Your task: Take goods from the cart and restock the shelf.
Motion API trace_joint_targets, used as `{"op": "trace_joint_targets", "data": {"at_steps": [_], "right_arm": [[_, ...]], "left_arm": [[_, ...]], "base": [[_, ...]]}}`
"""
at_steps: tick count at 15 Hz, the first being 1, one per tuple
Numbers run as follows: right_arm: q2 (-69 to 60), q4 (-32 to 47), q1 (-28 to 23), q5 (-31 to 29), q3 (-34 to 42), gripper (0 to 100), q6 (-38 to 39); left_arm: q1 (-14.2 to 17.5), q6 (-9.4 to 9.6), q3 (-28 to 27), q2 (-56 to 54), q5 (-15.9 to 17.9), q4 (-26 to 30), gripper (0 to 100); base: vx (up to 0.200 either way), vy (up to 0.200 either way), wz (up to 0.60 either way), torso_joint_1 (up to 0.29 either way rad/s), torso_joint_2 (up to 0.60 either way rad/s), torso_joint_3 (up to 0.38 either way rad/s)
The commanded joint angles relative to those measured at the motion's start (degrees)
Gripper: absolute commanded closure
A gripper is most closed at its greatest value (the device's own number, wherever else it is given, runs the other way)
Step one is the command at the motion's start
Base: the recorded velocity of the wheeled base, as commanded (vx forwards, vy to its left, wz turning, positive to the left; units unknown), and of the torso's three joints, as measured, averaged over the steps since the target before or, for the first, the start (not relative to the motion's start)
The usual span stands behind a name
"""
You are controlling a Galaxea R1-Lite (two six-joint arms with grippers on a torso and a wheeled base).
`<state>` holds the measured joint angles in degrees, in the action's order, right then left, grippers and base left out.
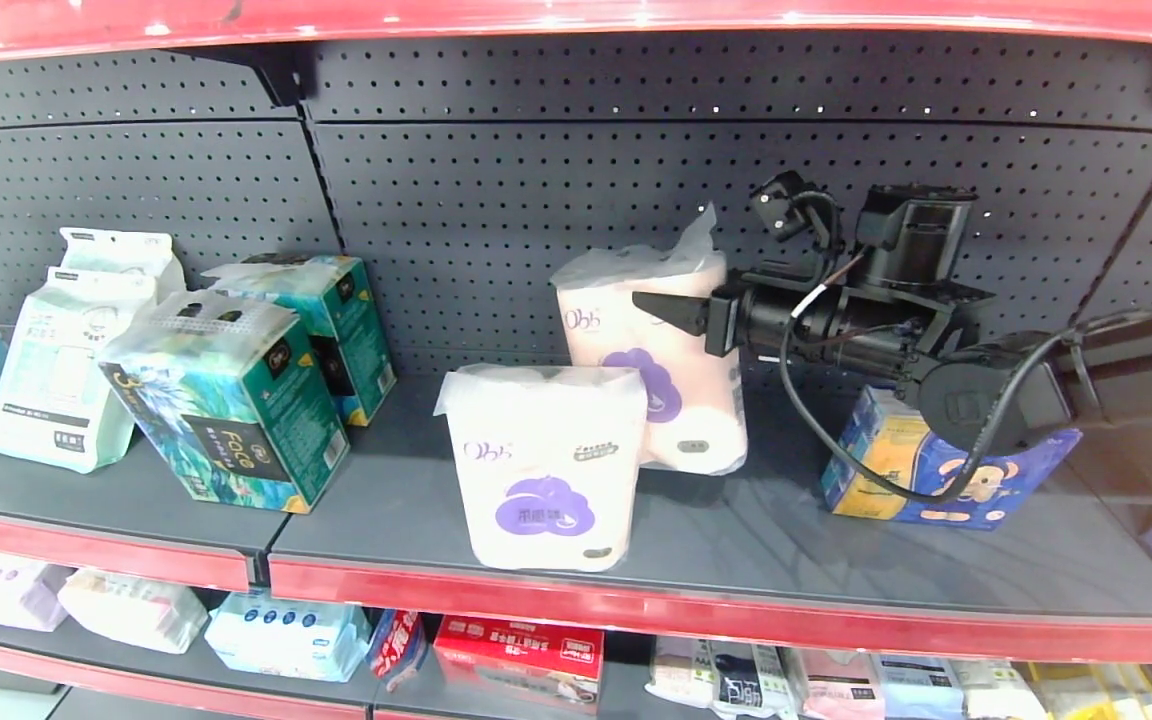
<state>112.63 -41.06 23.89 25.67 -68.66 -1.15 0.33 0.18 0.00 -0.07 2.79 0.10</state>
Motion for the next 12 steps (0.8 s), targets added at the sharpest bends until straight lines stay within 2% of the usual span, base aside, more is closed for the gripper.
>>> {"op": "trace_joint_targets", "data": {"at_steps": [1,5,12], "right_arm": [[1.28,0.01,-0.78,3.59,-1.13,100,-0.61],[4.09,0.01,-1.83,9.04,-3.41,100,-3.25],[7.78,0.1,-2.62,11.68,-6.84,100,-6.24]], "left_arm": [[0.02,-0.01,0.0,0.07,0.02,-0.01,0],[0.02,-0.01,0.0,0.07,0.02,-0.01,0],[0.02,-0.01,0.0,0.07,0.02,-0.01,0]], "base": [[0.0,0.0,0.0,0.0,0.0,0.0],[0.0,0.0,0.0,0.0,0.0,0.0],[0.0,0.0,0.0,0.0,0.0,0.0]]}}
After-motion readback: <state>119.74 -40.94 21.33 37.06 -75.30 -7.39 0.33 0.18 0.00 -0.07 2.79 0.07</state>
